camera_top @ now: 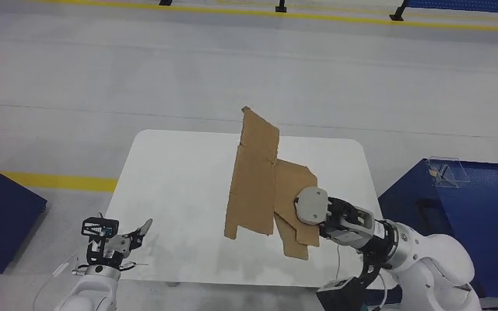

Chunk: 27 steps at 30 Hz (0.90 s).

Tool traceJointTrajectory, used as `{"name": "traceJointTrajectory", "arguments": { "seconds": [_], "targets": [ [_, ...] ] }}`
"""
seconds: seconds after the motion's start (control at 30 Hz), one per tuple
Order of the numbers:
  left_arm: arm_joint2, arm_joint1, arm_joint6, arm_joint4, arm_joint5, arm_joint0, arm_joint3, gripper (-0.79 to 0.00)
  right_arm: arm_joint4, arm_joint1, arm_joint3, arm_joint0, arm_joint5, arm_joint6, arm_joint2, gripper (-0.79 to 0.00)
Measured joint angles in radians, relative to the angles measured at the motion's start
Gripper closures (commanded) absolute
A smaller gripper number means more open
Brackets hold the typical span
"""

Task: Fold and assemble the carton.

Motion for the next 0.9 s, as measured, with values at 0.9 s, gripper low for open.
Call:
{"name": "traceJointTrajectory", "arguments": {
  "seconds": [0.9],
  "targets": [
    [0.0, 0.0, 0.0, 0.0, 0.0, 0.0, 0.0, -0.785, 2.864, 0.25, 0.389, 0.324, -0.272, 1.887, -0.447, 0.0]
  ]
}}
